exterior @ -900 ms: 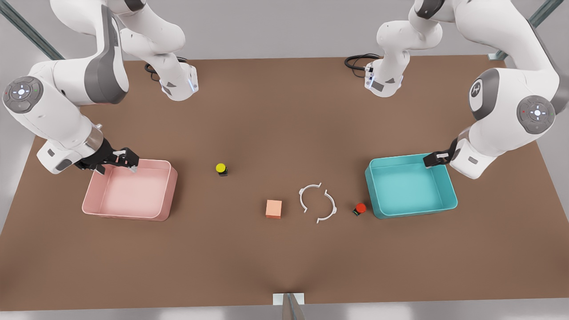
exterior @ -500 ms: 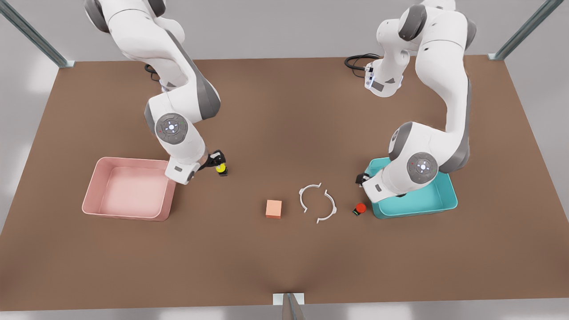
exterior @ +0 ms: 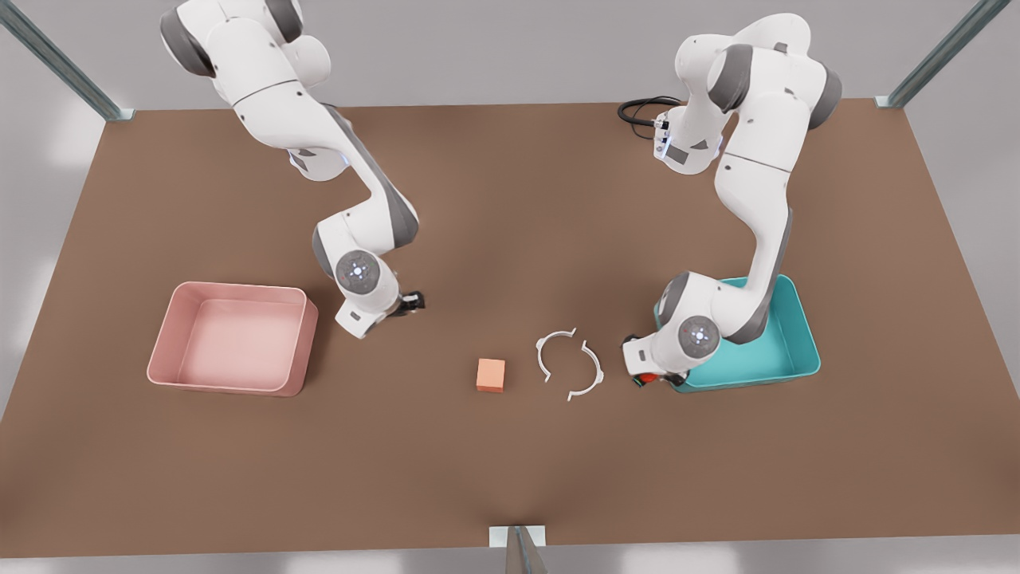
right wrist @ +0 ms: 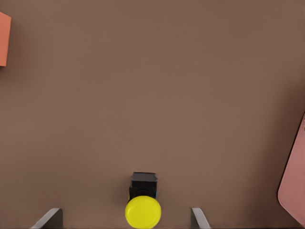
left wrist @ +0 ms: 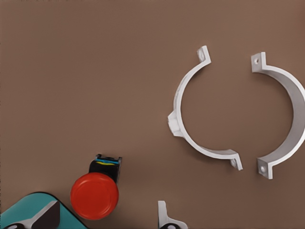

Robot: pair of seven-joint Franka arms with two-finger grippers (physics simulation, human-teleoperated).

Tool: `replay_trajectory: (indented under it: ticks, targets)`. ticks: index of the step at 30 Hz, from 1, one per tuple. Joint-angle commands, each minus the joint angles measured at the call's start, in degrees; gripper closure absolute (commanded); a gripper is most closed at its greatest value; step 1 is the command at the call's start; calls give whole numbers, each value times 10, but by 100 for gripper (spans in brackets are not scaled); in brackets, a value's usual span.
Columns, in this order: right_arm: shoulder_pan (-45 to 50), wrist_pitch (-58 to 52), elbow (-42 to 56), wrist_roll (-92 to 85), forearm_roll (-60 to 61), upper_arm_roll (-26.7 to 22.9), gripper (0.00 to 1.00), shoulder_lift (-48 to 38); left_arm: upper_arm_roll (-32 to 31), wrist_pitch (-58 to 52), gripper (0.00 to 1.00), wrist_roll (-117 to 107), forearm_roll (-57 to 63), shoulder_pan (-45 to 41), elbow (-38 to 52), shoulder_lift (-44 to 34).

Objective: Place the red button in the blue storage box with the left arm, and place the yellow button in the pink storage box with the right arm

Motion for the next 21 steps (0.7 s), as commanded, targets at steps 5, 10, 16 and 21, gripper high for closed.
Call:
replay_trajectory:
  ticks: [5,10,16,21]
  targets:
    - [-3,92,-68,185,2,18,0,-21,-1,95,0,153,2,0,0,17]
    - [-23,135,-104,180,1,19,0,-16,2,95,0,150,1,3,-18,29]
    - [-32,168,-114,163,0,19,0,9,2,95,25,150,1,2,-21,32]
    - [-27,242,-158,163,0,26,0,21,2,95,44,150,0,2,-16,28]
